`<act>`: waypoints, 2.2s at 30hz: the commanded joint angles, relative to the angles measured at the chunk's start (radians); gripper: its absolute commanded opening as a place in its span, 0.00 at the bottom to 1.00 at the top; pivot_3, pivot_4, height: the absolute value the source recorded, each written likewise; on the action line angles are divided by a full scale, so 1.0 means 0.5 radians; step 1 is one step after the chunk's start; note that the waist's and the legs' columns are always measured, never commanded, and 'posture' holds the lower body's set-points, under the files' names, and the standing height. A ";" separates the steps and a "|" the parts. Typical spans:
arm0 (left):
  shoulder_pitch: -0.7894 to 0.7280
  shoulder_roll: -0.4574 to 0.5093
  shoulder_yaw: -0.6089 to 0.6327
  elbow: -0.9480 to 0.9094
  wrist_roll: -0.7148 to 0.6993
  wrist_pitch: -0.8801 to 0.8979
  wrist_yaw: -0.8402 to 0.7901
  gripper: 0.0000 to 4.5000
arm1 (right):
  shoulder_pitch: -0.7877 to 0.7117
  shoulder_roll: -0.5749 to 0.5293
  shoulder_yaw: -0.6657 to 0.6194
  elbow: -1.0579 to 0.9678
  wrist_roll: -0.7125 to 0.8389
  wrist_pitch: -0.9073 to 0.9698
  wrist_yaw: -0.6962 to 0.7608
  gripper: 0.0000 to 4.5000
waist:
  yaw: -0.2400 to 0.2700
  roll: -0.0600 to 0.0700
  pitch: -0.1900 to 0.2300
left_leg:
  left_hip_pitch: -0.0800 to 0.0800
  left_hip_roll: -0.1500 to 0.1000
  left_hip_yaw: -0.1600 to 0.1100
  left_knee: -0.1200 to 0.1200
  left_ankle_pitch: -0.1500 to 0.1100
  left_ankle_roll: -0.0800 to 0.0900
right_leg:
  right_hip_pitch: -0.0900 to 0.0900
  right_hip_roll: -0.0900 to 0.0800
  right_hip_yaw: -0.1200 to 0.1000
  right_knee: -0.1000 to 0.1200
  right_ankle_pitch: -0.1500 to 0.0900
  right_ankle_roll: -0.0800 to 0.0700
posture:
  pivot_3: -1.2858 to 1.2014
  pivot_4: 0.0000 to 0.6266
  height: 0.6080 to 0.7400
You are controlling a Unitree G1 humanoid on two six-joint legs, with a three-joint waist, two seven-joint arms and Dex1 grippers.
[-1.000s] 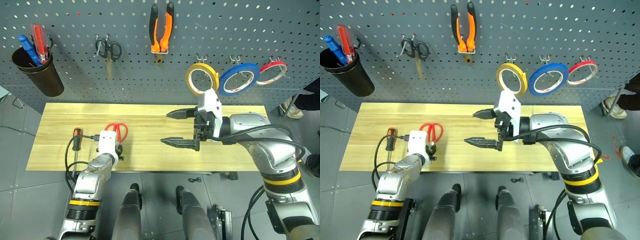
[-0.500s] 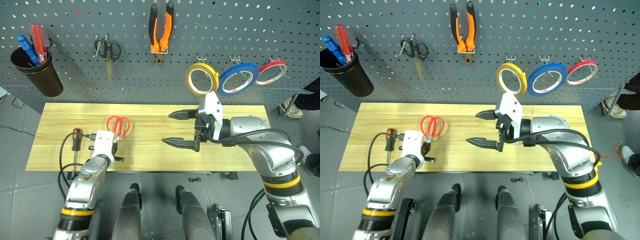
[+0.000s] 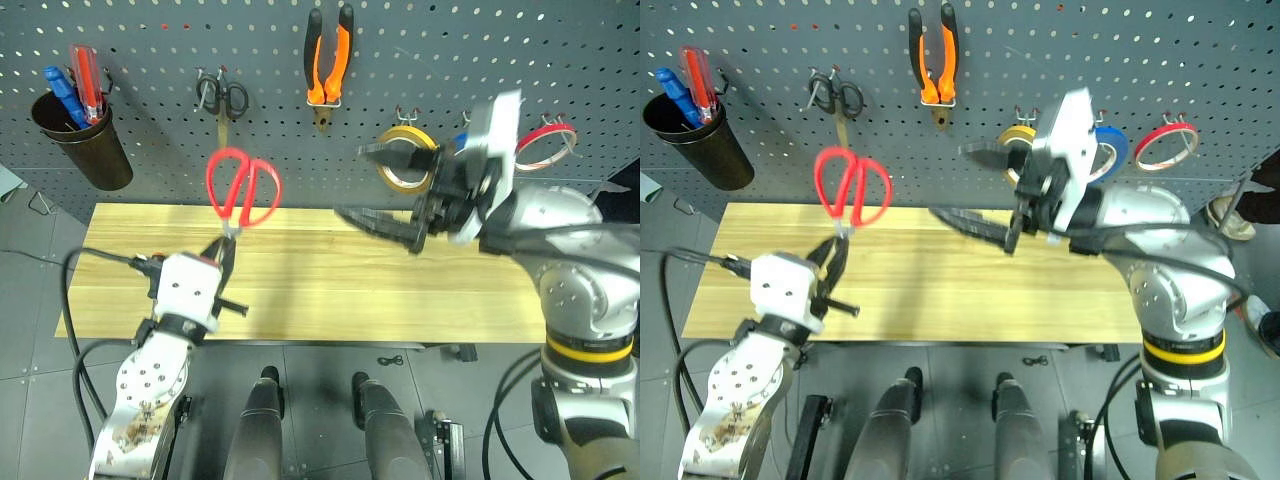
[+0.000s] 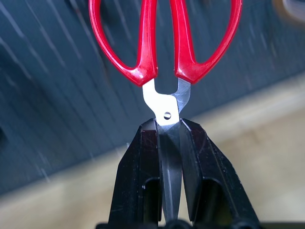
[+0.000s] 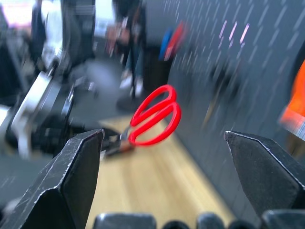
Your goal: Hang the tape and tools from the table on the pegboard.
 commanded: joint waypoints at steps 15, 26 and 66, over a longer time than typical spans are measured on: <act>-0.372 -0.115 0.071 0.224 0.182 0.162 0.095 0.02 | -0.164 -0.008 0.006 0.199 -0.094 -0.145 0.006 1.00 | 0.004 -0.004 -0.004 | -0.008 -0.001 -0.001 0.002 -0.001 0.002 | -0.003 -0.001 -0.003 0.000 0.008 -0.012 | 0.55 0.54 1.00; -0.456 -0.144 0.046 0.408 0.156 0.202 0.035 0.26 | -0.163 -0.003 0.027 0.209 -0.145 -0.157 0.020 1.00 | 0.002 -0.004 -0.004 | -0.008 -0.001 -0.002 0.003 0.000 0.002 | -0.003 -0.001 -0.003 0.002 0.008 -0.013 | 0.55 0.53 1.00; -0.774 0.481 0.531 2.572 -0.223 0.289 -0.472 0.88 | -0.295 0.574 0.825 0.475 -0.677 -0.015 -0.023 1.00 | -0.010 -0.006 -0.002 | -0.001 0.002 -0.003 -0.003 0.010 -0.001 | -0.004 0.002 -0.004 0.012 0.004 -0.004 | 0.55 0.71 1.00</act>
